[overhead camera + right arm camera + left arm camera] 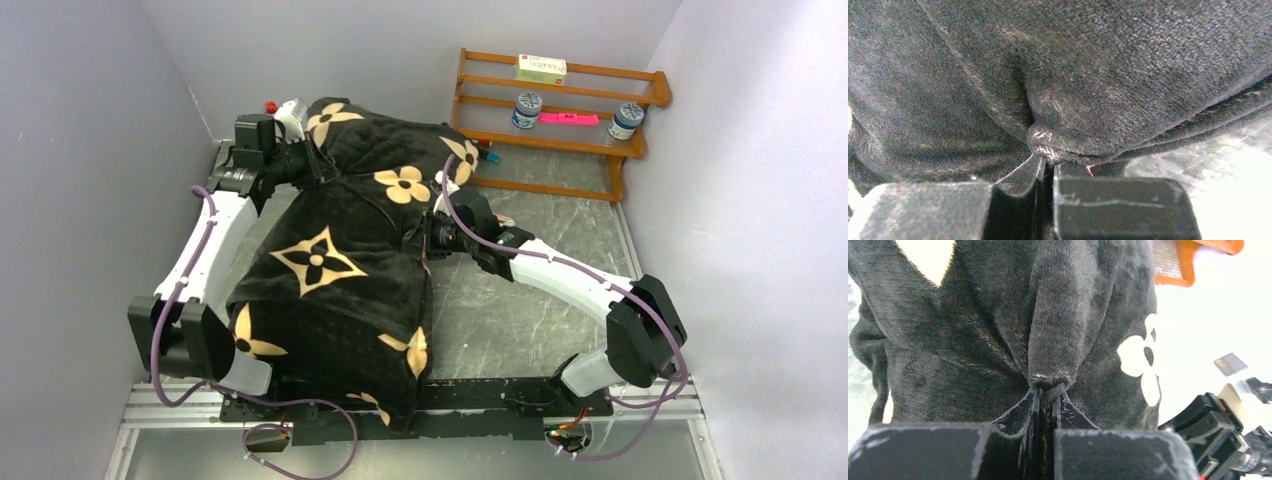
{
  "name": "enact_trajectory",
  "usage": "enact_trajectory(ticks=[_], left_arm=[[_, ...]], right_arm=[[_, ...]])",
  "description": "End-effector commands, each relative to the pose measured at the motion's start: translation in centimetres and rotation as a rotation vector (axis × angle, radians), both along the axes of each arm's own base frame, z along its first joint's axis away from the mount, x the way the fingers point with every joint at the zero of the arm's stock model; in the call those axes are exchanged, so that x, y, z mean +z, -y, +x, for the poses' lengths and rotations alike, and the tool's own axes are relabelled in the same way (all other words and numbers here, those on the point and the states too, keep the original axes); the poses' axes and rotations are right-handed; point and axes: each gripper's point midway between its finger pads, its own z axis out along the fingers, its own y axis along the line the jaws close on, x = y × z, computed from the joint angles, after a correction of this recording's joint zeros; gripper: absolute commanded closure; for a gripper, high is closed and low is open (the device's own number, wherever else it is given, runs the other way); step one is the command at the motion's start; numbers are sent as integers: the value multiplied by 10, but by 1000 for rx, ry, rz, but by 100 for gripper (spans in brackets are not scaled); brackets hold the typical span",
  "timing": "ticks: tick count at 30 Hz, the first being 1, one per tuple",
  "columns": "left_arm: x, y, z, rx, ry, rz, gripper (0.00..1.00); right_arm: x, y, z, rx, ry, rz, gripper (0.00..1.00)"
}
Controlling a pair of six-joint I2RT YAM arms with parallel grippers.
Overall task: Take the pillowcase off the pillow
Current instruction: Adjust the pillow at the center of the board.
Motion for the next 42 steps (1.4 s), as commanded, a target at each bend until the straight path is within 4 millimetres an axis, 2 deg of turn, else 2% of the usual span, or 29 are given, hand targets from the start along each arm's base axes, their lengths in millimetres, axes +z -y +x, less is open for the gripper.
enact_trajectory(ticks=[1,6,11,14,19,23,27,31,34,38,42], left_arm=[[86,-6,-35,38,160,-3,95],[120,-26,-41,151,248,29,95],[147,-27,-40,169,310,-2,95],[157,-21,-38,152,327,-39,95],[155,-15,-35,135,319,-72,95],[126,-17,-33,145,264,-54,95],[83,-23,-29,177,188,-12,95],[40,-36,-21,240,126,54,95],[12,-49,-15,300,87,120,95],[-20,-58,-11,333,46,168,95],[-44,-57,-11,324,6,182,95]], right_arm=[[110,-11,34,6,347,72,100],[147,-9,62,-33,495,-2,100],[172,-11,100,-81,583,-29,100],[183,-7,125,-125,615,-39,100],[177,0,162,-172,610,-64,100],[158,-1,174,-171,587,-75,100],[136,-2,179,-171,556,-84,100],[119,-2,183,-167,525,-99,74],[115,0,179,-158,519,-107,54],[110,14,163,-154,512,-135,32],[106,34,136,-147,486,-176,18]])
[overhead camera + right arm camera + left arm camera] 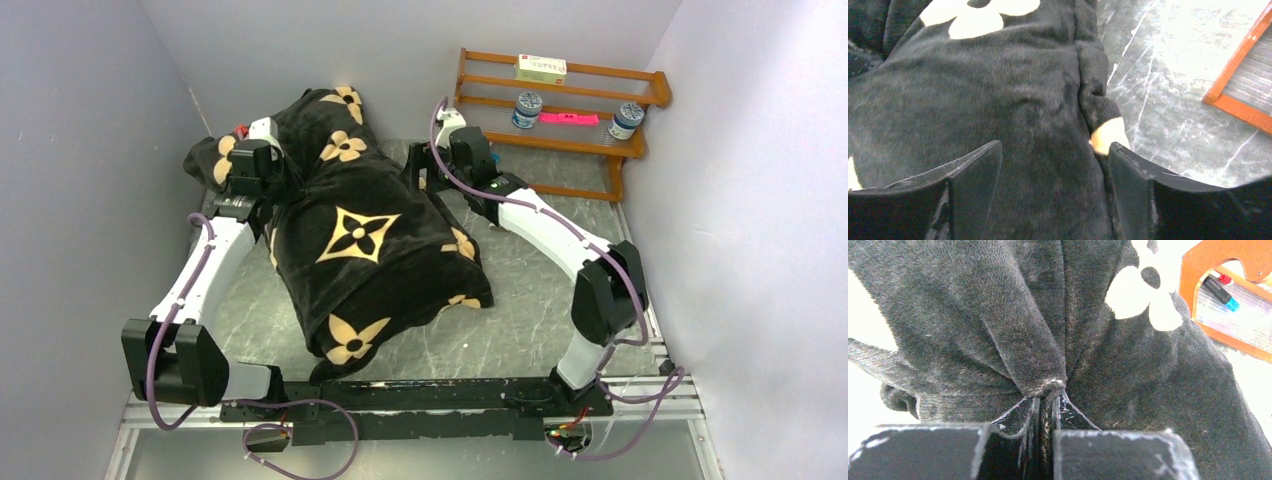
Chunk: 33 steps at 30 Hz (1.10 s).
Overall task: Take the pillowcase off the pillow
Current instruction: Adjust the pillow at the center of the board.
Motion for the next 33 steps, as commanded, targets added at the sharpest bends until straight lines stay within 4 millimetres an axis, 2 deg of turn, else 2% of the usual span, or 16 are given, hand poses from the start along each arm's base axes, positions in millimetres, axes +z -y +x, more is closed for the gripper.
enact_trajectory(ticks=[1,4,11,14,17,21,24,26,33], left_arm=[[-18,30,-12,-124,-48,-43,95],[-24,28,-12,-122,-57,-32,95],[-30,22,-11,-106,-68,3,95],[-35,27,-11,-124,-79,-15,95],[-39,27,-11,-126,-90,-18,95],[-42,25,-13,-124,-95,-5,95],[-46,23,-15,-123,-101,12,95],[-50,21,-16,-117,-106,19,95],[-65,26,-19,-148,-130,18,95]], right_arm=[[39,21,-31,-4,67,15,15],[35,33,-62,8,43,16,11],[20,65,-134,39,-39,17,8],[7,67,-165,81,-89,51,6],[-8,68,-185,99,-134,69,5],[-28,51,-208,134,-179,108,5],[-41,26,-224,157,-187,119,0],[-51,15,-226,136,-193,127,0],[-82,-16,-209,63,-166,120,0]])
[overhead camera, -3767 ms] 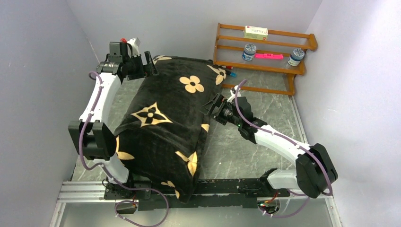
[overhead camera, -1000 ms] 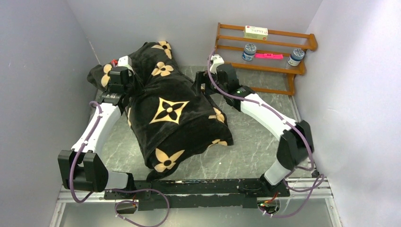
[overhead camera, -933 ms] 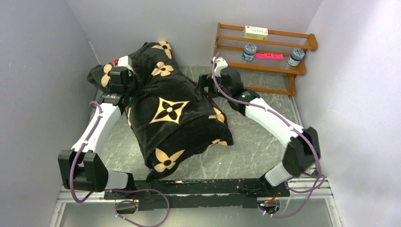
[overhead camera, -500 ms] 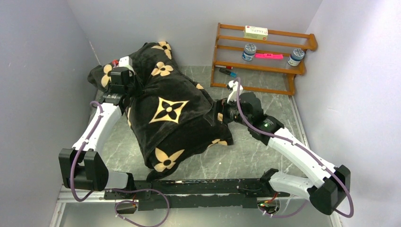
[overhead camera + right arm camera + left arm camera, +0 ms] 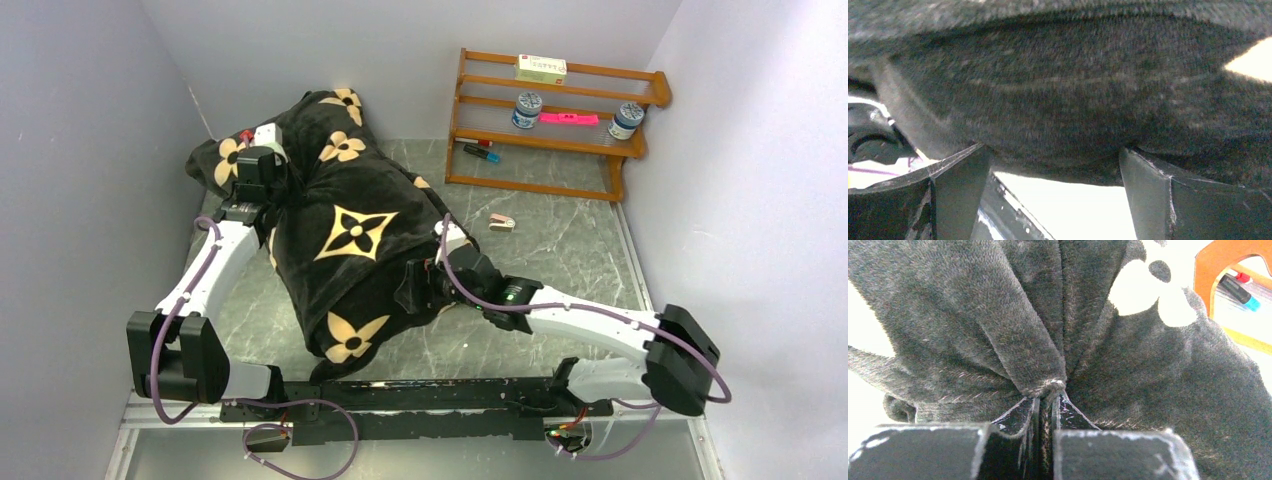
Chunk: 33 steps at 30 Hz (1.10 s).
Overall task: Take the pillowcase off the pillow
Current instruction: Adjust the pillow at the center of the board.
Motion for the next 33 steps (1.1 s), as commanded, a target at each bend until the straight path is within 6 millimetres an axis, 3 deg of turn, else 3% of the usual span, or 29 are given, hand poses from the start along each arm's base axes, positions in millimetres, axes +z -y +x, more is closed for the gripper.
enact_trajectory(ticks=[1,4,7,9,11,18,24,28,33], left_arm=[[-43,32,-29,-150,-162,-26,95],[-44,33,-31,-161,-165,-21,95],[-44,35,-32,-170,-166,-15,95],[-45,35,-32,-174,-169,-12,95],[-44,35,-31,-179,-168,-8,95],[-42,35,-32,-181,-166,-7,95],[-39,45,-33,-230,-151,-21,95],[-39,55,-35,-274,-151,-20,95],[-48,52,-41,-255,-183,47,95]], right_arm=[[4,-22,31,-106,63,58,1],[-9,-24,37,-119,60,32,17],[-16,-25,40,-112,62,-17,53],[-12,-21,44,-114,87,-53,80],[-2,-14,50,-122,130,-95,99],[49,26,75,-170,247,-167,100],[80,82,101,-252,280,-180,100],[85,113,112,-302,279,-218,100],[62,101,103,-229,195,-190,100]])
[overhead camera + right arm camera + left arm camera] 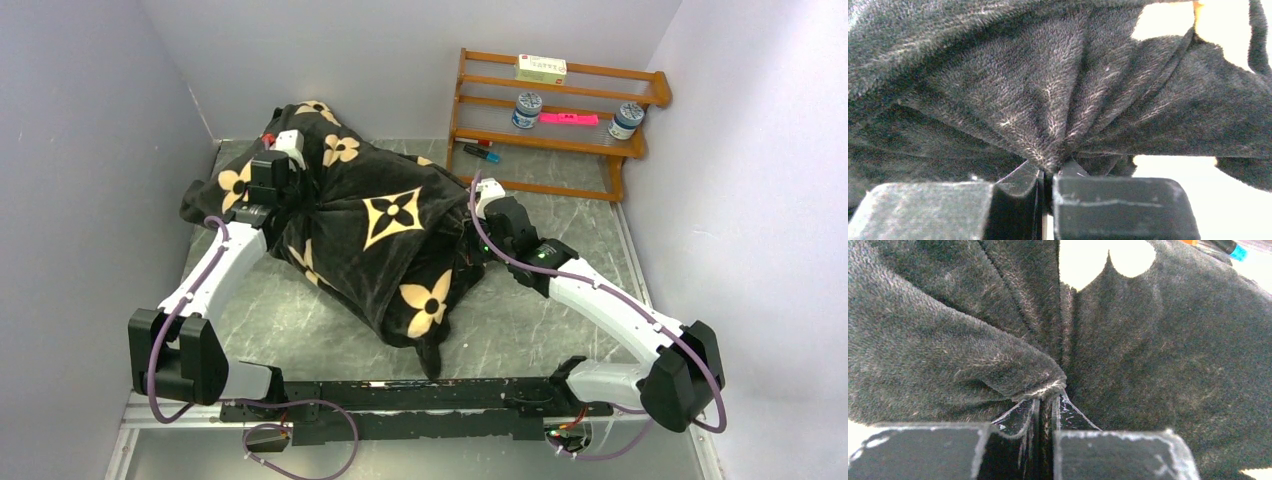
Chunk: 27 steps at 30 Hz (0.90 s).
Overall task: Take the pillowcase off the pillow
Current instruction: Adjust the pillow at the center of the board.
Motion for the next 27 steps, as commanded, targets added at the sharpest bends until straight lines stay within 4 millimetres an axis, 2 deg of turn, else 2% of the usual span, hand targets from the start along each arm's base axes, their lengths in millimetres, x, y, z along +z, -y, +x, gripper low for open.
enact_trajectory(ticks=[1,4,5,6,8,9,12,16,18,20,23,27], left_arm=[[-38,15,-29,-97,-148,57,95],[-42,12,-34,-87,-158,79,91],[-42,13,-36,-89,-157,85,85],[-39,13,-38,-90,-147,94,75],[-30,19,-43,-109,-122,114,60],[-24,22,-44,-118,-106,121,55],[0,35,-49,-158,-52,118,36],[32,50,-56,-199,24,149,18],[46,61,-62,-243,59,161,9],[58,73,-68,-304,94,174,4],[66,89,-79,-398,132,188,4],[75,111,-98,-557,160,158,4]], right_arm=[[28,-1,7,2,63,61,100],[11,-4,-1,19,13,72,100],[8,-2,-2,18,8,65,100],[8,1,-2,10,10,54,100],[11,9,-1,-12,23,23,100],[14,12,-1,-19,31,10,96],[26,17,-2,-28,48,-1,75],[42,19,-5,-39,78,33,40],[48,23,-7,-56,93,47,26],[54,27,-7,-77,118,64,17],[65,32,-8,-105,165,98,2],[81,35,-11,-126,221,159,0]])
